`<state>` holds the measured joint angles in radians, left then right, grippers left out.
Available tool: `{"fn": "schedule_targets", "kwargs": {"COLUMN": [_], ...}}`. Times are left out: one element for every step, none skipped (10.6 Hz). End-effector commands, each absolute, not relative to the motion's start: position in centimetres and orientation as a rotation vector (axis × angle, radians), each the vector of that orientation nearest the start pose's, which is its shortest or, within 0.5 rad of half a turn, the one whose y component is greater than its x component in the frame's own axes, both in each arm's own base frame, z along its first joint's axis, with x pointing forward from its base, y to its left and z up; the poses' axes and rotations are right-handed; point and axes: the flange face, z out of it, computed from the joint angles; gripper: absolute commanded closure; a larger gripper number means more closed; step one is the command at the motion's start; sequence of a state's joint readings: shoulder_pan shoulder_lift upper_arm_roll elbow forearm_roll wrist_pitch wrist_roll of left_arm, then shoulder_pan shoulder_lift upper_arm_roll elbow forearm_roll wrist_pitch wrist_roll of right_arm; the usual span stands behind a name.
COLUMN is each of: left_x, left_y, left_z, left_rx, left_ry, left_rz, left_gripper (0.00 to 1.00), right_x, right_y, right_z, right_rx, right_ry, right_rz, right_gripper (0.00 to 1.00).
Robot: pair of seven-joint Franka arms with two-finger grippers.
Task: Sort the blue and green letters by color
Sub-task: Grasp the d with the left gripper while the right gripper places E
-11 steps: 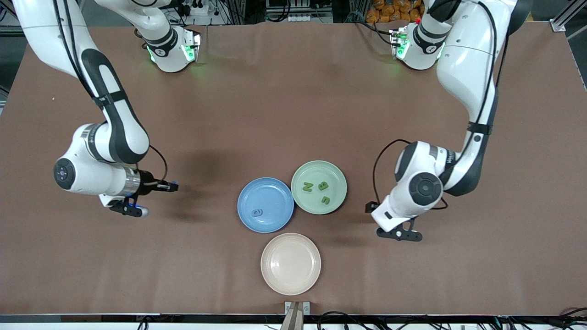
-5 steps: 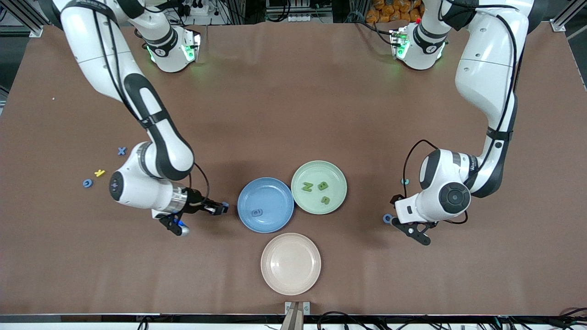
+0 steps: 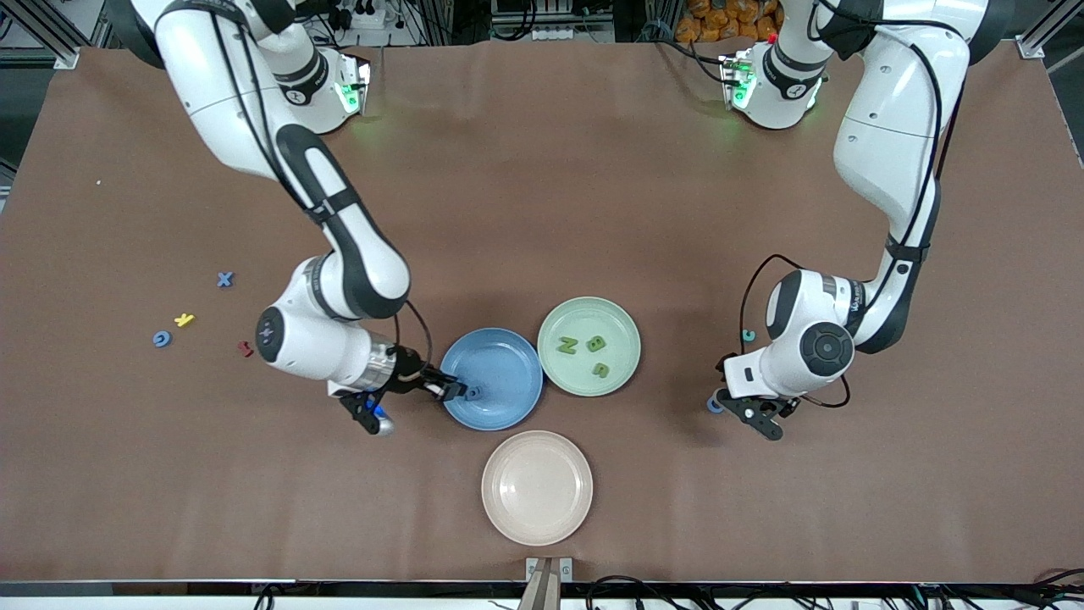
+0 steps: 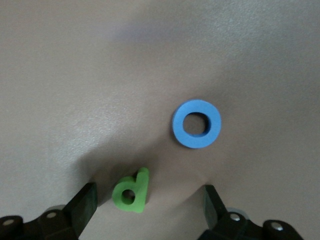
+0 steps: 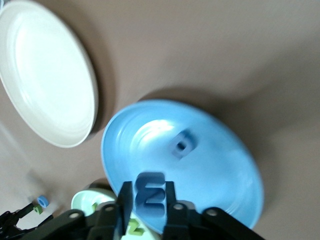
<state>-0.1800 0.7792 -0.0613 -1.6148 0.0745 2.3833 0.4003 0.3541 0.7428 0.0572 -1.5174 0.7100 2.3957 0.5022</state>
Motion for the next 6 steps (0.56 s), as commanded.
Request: {"fn": "schedule_targets", "kwargs": {"left_x": [66.7,66.7,66.8,67.0,67.1,67.2], "left_y": [-14.9,-14.9,-15.0,-15.1,-15.1,-15.3], "left_z": [16.8,16.8,17.1,17.4,17.5,17.9], "left_rx": [-2.932,-2.932,-2.931,-2.933,-2.938,-2.939], "left_ry": [1.087,1.087,1.086,1.079,1.068,1.063], "left_rz": [0.013,0.011,0.004,-0.004,-0.009,-0.018], "left_gripper": [0.39,0.56,0.71,0.87,0.99,1.0], "right_x": [66.1,65.0,64.0,63.2,62.2,61.0], "right_y": [29.1,29.1,28.1,25.8,22.9,20.2], "right_z": [22.7,22.2,21.4,20.6,20.0,19.9], "right_rx": [-2.44,-2.475,-2.554,-2.649,-2.721,-2.774], "right_ry": [0.89,0.859,0.772,0.638,0.533,0.444], "right_rz": [0.247,0.288,0.278,0.249,0.232,0.226], "right_gripper": [0.0,0.0,0.0,0.0,0.0,0.0]}}
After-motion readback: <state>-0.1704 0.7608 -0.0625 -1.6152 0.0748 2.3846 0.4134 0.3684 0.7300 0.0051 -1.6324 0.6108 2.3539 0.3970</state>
